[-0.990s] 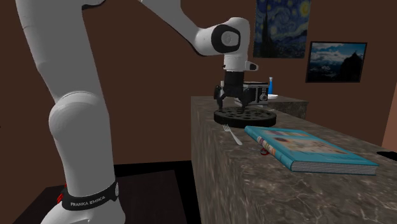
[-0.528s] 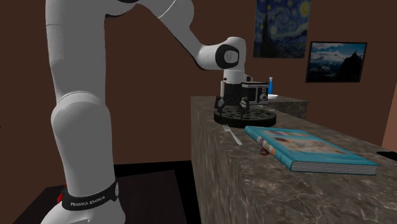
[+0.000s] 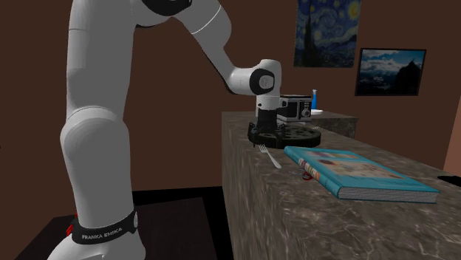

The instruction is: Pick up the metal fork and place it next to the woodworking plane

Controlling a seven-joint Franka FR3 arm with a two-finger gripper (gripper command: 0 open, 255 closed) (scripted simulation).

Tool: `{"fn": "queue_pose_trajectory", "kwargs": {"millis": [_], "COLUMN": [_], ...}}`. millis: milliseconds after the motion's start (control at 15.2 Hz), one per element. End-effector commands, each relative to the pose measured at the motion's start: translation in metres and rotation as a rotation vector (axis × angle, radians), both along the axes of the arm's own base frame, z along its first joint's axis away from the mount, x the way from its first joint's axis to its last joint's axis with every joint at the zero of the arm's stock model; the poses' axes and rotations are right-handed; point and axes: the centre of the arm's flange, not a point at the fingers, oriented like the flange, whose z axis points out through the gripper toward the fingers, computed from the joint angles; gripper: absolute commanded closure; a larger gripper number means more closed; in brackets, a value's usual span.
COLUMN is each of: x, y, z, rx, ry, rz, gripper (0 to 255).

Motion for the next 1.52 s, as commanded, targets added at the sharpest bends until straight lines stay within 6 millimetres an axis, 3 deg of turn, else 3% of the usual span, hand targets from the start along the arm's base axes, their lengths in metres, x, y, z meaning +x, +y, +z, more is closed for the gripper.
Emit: {"fn": "queue_pose_trajectory", "kwargs": {"millis": [0, 528, 594, 1188, 1452], "x": [0.000, 0.000, 0.000, 0.000, 0.000], "y": [0.000, 0.001, 0.001, 0.001, 0.001], "z": [-0.010, -0.013, -0.013, -0.013, 0.008], "rx": [0.000, 0.000, 0.000, 0.000, 0.000], "ry": [-0.001, -0.001, -0.001, -0.001, -0.001], "rz": [0.001, 0.001, 0.001, 0.001, 0.001], "gripper": [0, 0, 255, 255, 255]}}
